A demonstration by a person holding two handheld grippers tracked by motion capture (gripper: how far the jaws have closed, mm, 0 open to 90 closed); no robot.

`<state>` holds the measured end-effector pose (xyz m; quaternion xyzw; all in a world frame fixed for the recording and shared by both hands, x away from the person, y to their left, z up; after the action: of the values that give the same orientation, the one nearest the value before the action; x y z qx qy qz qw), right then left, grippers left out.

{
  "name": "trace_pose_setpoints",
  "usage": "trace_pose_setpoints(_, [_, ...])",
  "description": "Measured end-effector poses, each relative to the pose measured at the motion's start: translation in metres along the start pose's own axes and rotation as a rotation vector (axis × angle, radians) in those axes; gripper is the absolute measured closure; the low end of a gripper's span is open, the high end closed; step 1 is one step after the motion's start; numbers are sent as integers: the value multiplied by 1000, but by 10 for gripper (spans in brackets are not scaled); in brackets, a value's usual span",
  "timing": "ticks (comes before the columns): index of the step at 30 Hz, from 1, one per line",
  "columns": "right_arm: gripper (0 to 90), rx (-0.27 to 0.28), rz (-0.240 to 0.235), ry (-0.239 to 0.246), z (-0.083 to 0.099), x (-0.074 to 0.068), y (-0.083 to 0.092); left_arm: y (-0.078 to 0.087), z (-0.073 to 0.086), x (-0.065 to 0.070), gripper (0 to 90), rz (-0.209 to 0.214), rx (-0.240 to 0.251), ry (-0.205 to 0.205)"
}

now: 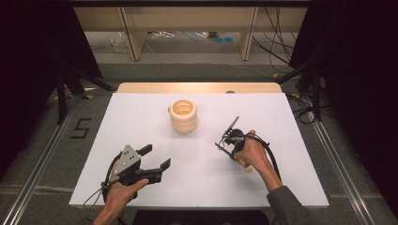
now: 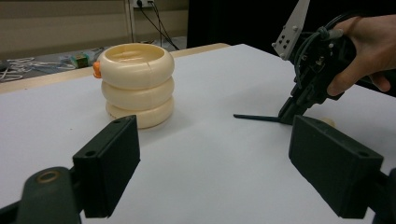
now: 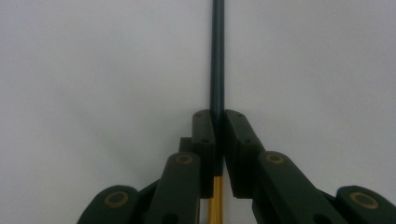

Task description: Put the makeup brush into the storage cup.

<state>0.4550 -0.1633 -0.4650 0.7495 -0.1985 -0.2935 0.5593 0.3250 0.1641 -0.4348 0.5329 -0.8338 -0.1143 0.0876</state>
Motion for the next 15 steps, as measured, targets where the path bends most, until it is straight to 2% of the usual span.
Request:
trace_pose_setpoints(2, [835, -2, -2, 16, 0, 1, 0, 0, 0, -1, 161, -5, 1, 2])
trace_pose_setpoints(3, [835, -1, -7, 23, 0, 1, 1, 1, 0, -1, 161, -5, 1, 18])
trace_pose_setpoints(8, [836, 6, -10, 54, 1, 1, 3, 0, -1, -1, 161, 2, 0, 2])
trace_pose_setpoints(9, [836, 20, -22, 69, 1, -1, 7, 0, 0, -1, 161, 3, -3, 5])
trace_pose_setpoints(11, [836, 25, -23, 69, 1, -2, 8, 0, 0, -1, 161, 4, -3, 6])
trace_pose_setpoints(12, [836, 36, -17, 98, 0, -6, 15, 0, 0, 0, 161, 4, -5, 5])
trace_pose_setpoints(15, [836, 45, -21, 121, 0, -12, 21, 0, 0, -1, 162, 8, -14, -5])
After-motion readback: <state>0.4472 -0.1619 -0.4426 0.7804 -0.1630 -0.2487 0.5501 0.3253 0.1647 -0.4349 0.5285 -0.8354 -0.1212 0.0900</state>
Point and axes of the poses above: each handheld gripper's, and its own axes: y roughly backward along the jaws, z roughly out of its underside, x roughly to its right, the point moved 1 cm from there along -y, roughly forward along the jaws, and after that the axes turned 14 degrees about -z, right-handed, at the moved point
